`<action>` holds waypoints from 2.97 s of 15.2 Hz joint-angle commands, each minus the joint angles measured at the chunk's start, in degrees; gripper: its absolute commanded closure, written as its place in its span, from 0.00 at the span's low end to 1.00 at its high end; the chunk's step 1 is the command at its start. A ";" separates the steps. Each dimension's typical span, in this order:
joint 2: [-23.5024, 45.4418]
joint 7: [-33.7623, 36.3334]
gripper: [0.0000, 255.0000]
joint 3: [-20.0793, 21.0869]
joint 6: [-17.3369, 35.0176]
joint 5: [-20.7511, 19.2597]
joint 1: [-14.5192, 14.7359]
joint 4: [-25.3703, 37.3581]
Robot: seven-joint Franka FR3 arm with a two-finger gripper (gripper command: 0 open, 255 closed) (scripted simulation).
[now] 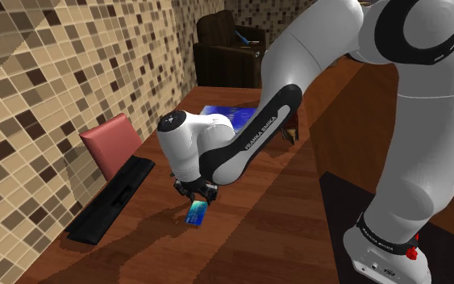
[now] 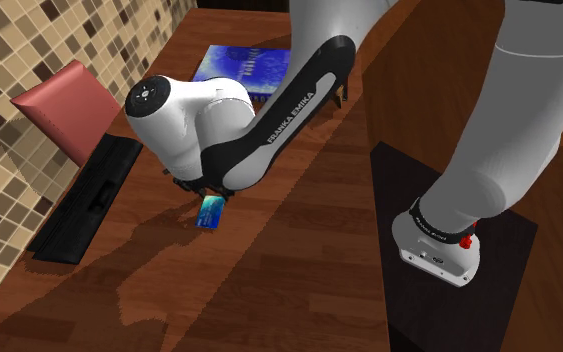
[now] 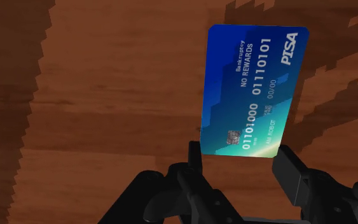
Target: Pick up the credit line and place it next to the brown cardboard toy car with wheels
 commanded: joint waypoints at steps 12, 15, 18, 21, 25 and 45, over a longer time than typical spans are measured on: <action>-7.91 -6.93 1.00 4.51 -6.23 9.20 -3.97 2.12; -9.74 -8.54 1.00 5.21 -7.90 11.27 -4.69 2.96; -11.49 -10.09 1.00 5.74 -9.64 13.23 -5.29 3.93; -13.14 -11.55 1.00 6.10 -11.46 15.03 -5.78 5.03; -15.13 -13.33 1.00 6.37 -14.00 17.17 -6.28 6.69; -44.18 -44.12 1.00 -11.57 -13.51 36.96 -7.53 -12.90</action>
